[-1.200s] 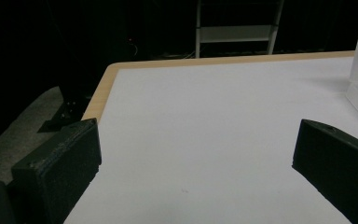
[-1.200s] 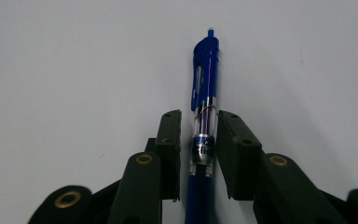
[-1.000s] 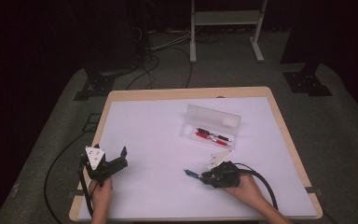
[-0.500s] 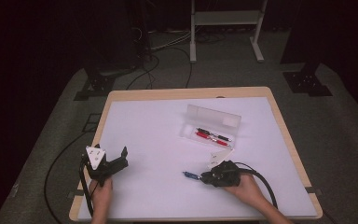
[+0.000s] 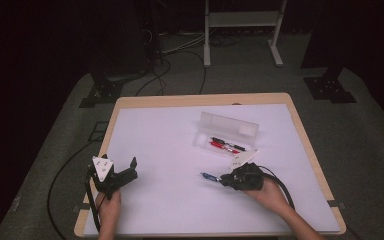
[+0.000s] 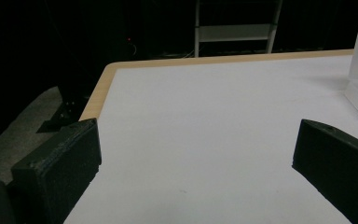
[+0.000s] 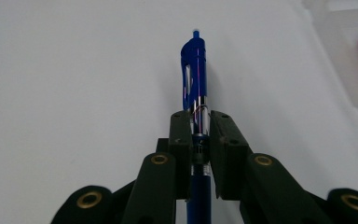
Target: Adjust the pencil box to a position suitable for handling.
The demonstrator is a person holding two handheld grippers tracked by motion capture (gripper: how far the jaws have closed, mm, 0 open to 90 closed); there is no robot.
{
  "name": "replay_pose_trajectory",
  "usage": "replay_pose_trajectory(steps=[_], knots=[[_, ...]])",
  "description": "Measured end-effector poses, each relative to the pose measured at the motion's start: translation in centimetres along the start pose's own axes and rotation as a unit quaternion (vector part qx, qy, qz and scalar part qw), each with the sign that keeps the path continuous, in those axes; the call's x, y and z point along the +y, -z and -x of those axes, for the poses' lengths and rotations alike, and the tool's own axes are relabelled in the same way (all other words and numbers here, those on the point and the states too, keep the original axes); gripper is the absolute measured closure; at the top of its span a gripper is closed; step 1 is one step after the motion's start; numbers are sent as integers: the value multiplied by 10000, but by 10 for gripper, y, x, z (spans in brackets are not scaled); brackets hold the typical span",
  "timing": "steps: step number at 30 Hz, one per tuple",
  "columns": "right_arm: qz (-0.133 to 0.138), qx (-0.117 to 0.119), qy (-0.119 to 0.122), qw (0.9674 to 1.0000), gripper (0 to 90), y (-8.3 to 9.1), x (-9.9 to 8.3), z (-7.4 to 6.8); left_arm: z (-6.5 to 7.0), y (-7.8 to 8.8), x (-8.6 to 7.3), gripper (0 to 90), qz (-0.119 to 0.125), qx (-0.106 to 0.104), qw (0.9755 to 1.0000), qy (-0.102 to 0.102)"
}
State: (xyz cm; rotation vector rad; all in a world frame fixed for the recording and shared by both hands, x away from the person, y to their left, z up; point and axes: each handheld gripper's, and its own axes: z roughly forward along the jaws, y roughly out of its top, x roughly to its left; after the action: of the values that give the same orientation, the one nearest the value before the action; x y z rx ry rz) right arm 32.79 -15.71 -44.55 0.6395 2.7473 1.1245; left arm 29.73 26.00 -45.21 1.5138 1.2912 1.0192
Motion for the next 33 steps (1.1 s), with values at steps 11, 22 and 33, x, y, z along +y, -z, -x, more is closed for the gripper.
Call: replay_pose_trajectory(steps=[11, 22, 33], knots=[[99, -315, -157, 9993, 788, 18, 18, 42, -1, 0, 0, 3, 0, 5, 10000, 13], [197, -433, -258, 9985, 787, 25, 31, 71, 0, -1, 0, 4, -18, -22, 10000, 9], [180, -537, -205, 9982, 787, 26, 49, 95, 1, 0, -1, 4, -6, -12, 10000, 21]])
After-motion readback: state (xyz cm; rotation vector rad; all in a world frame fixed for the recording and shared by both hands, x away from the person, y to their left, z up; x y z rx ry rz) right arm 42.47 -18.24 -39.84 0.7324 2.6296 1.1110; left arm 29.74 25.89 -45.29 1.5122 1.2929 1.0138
